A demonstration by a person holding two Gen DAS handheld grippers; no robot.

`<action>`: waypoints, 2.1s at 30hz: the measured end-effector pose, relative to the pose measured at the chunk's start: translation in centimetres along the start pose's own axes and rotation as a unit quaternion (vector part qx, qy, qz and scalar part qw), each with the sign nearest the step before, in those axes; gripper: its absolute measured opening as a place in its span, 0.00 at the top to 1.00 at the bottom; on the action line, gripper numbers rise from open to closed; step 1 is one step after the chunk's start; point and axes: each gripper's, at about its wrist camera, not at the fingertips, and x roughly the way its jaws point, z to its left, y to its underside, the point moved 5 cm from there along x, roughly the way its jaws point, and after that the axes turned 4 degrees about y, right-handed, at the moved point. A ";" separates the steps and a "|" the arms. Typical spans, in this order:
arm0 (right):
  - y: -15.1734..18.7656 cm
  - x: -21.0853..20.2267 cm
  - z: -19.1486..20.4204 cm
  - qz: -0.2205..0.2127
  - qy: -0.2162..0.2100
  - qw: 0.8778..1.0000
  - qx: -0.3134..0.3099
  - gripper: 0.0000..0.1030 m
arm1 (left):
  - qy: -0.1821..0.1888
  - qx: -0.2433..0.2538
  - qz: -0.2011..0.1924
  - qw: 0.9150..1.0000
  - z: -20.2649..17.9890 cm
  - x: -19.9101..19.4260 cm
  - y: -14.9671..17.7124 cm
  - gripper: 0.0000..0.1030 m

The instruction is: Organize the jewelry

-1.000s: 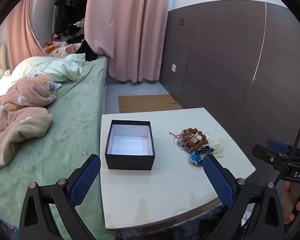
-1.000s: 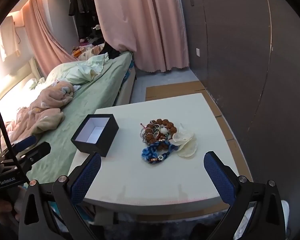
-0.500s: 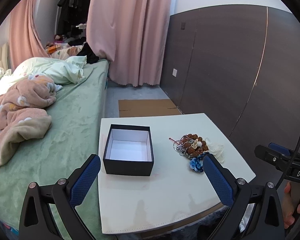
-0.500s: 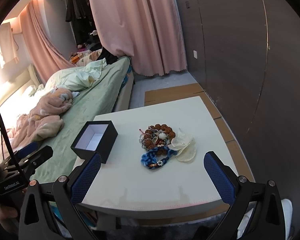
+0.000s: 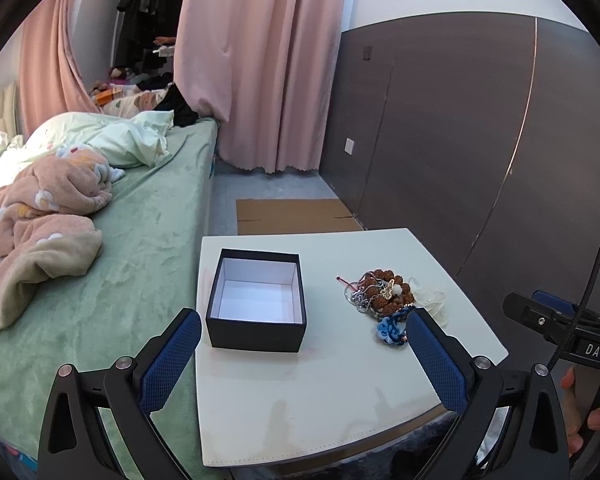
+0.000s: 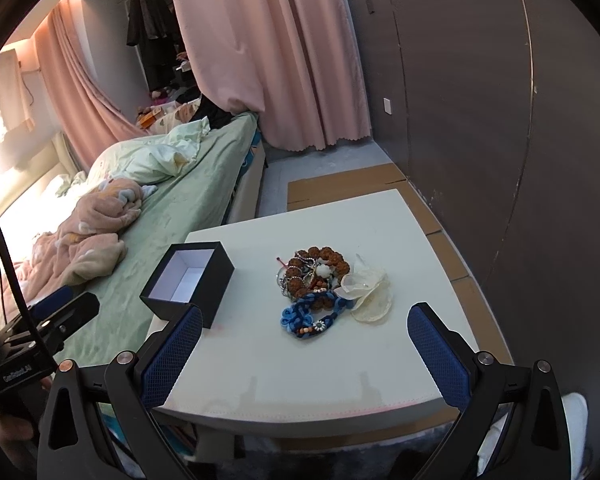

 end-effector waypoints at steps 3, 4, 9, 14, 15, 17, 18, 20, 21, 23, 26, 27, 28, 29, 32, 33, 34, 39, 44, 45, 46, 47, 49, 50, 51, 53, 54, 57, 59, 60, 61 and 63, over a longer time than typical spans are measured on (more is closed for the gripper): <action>-0.1 0.1 -0.1 0.000 -0.004 1.000 0.000 0.00 | -0.001 -0.005 -0.001 1.000 0.1 0.1 0.0 0.01; 0.0 0.1 -0.1 0.000 -0.004 1.000 -0.002 0.00 | 0.000 -0.006 -0.002 1.000 0.3 0.0 0.0 0.01; 0.0 0.1 0.0 0.001 -0.004 1.000 -0.001 0.00 | -0.001 -0.010 -0.004 1.000 0.5 -0.1 0.0 0.01; 0.0 0.0 0.1 -0.001 -0.003 1.000 -0.005 0.00 | 0.001 -0.006 -0.005 1.000 0.7 -0.3 0.1 0.01; -0.1 0.1 0.1 0.000 -0.004 1.000 -0.003 0.00 | 0.001 -0.006 -0.005 1.000 0.7 -0.3 0.1 0.01; 0.0 0.1 0.0 0.001 -0.005 1.000 -0.003 0.00 | 0.001 -0.008 -0.005 1.000 0.7 -0.3 0.1 0.01; 0.0 0.1 0.0 0.001 -0.005 1.000 -0.002 0.00 | 0.000 -0.008 -0.005 1.000 0.7 -0.3 0.1 0.01; 0.0 0.0 0.0 0.000 -0.005 1.000 -0.001 0.00 | -0.001 -0.008 -0.006 1.000 0.6 -0.3 0.2 0.01; 0.0 0.1 0.1 0.000 -0.005 1.000 -0.002 0.00 | -0.001 -0.007 -0.007 1.000 0.7 -0.4 0.2 0.01; -0.1 0.0 0.2 -0.001 -0.006 1.000 -0.001 0.00 | 0.000 -0.007 -0.007 1.000 0.6 -0.5 0.3 0.01; 0.0 -0.1 0.2 -0.002 -0.005 1.000 0.000 0.00 | 0.000 -0.006 -0.007 1.000 0.6 -0.6 0.3 0.01; 0.0 -0.1 0.2 -0.002 -0.005 1.000 0.000 0.00 | 0.000 -0.006 -0.008 1.000 0.6 -0.7 0.3 0.01; 0.0 -0.1 0.2 -0.002 -0.006 1.000 0.000 0.00 | 0.000 -0.005 -0.008 1.000 0.6 -0.7 0.4 0.01; 0.0 -0.1 0.2 -0.002 -0.006 1.000 0.000 0.00 | 0.000 -0.006 -0.009 1.000 0.6 -0.8 0.4 0.01; 0.0 0.0 0.2 -0.001 -0.005 1.000 -0.001 0.00 | 0.000 -0.006 -0.009 1.000 0.6 -0.8 0.3 0.01; 0.0 0.0 0.1 -0.002 -0.006 1.000 0.000 0.00 | 0.000 -0.006 -0.009 1.000 0.6 -0.8 0.3 0.01; 0.0 -0.1 0.1 -0.002 -0.006 1.000 0.000 0.00 | 0.000 -0.006 -0.009 1.000 0.6 -0.8 0.3 0.01; 0.0 -0.1 0.2 -0.002 -0.008 1.000 0.003 0.00 | 0.000 -0.005 -0.008 1.000 0.5 -0.7 0.2 0.01; -0.3 -0.3 -0.2 0.000 -0.017 1.000 0.016 0.00 | 0.008 -0.009 -0.005 1.000 -0.1 -0.1 -0.3 0.01; -0.4 -0.3 -0.4 0.000 -0.019 1.000 0.021 0.00 | 0.009 -0.009 -0.004 1.000 -0.3 0.1 -0.3 0.01; -0.5 -0.2 -0.7 0.002 -0.022 0.999 0.031 0.00 | 0.011 -0.009 -0.002 1.000 -0.5 0.4 -0.4 0.01; -0.6 -0.1 -1.1 0.003 -0.024 0.999 0.038 0.00 | 0.012 -0.010 -0.001 1.000 -0.7 0.7 -0.5 0.01; -0.8 0.0 -2.0 0.008 -0.017 0.998 0.057 0.00 | 0.016 -0.012 0.004 1.000 -1.1 1.4 -0.7 0.01; -1.0 0.2 -2.5 0.009 -0.013 0.998 0.062 0.00 | 0.019 -0.011 0.006 1.000 -1.3 1.7 -0.8 0.01; -1.1 0.3 -2.9 0.009 -0.011 0.998 0.068 0.00 | 0.021 -0.011 0.008 1.000 -1.5 2.0 -0.8 0.01; -1.4 0.6 -3.7 0.011 -0.013 0.997 0.080 0.00 | 0.024 -0.008 0.014 1.000 -1.8 2.7 -0.8 0.01; -1.6 0.8 -4.0 0.012 -0.013 0.996 0.086 0.00 | 0.026 -0.006 0.017 0.999 -2.0 3.0 -0.8 0.01; -1.8 1.4 -4.8 0.016 -0.008 0.995 0.098 0.00 | 0.034 -0.002 0.025 0.999 -2.5 4.1 -0.8 0.01; -1.9 2.0 -5.3 0.026 -0.006 0.994 0.106 0.00 | 0.042 0.003 0.033 0.999 -3.1 4.8 -0.7 0.03; -1.8 2.3 -5.6 0.030 -0.007 0.993 0.111 0.01 | 0.045 0.005 0.035 0.998 -3.3 5.1 -0.6 0.03; -1.8 2.6 -5.9 0.034 -0.008 0.992 0.117 0.01 | 0.049 0.008 0.040 0.998 -3.6 5.5 -0.5 0.05; -1.7 3.3 -6.6 0.042 -0.009 0.991 0.128 0.05 | 0.061 0.011 0.051 0.997 -4.2 6.4 -0.3 0.09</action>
